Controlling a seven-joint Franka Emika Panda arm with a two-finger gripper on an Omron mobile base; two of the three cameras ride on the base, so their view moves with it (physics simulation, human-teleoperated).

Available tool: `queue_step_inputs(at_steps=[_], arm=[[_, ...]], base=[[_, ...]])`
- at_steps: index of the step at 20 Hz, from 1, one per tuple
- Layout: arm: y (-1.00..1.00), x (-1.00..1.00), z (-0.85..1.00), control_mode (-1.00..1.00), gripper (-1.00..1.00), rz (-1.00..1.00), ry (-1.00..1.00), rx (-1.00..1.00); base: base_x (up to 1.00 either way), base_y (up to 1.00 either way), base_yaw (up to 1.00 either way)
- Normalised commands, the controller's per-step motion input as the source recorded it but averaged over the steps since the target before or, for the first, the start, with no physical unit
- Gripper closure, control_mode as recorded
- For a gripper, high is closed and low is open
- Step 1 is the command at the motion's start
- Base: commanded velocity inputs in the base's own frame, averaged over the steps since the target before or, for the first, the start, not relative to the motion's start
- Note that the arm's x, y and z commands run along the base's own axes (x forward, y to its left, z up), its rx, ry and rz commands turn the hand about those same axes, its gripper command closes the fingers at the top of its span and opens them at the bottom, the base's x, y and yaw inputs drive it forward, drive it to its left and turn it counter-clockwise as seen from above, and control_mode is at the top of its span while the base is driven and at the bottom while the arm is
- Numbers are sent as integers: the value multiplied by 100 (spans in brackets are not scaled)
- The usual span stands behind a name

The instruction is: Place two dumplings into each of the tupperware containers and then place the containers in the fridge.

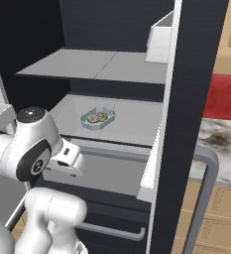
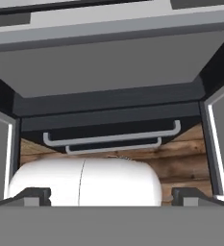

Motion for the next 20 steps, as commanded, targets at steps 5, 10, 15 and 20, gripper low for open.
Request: queue_step_inputs(at_steps=[5,10,15,20], arm=[[58,0,0,-100,-100,1,0,0],[2,1,0,-100,-100,-1,0,0],[-3,0,0,100,-100,0,0,0],[0,0,0,100,-100,0,0,0]], base=[[0,0,0],[0,0,0],[-1,-2,1],[-91,-39,7]])
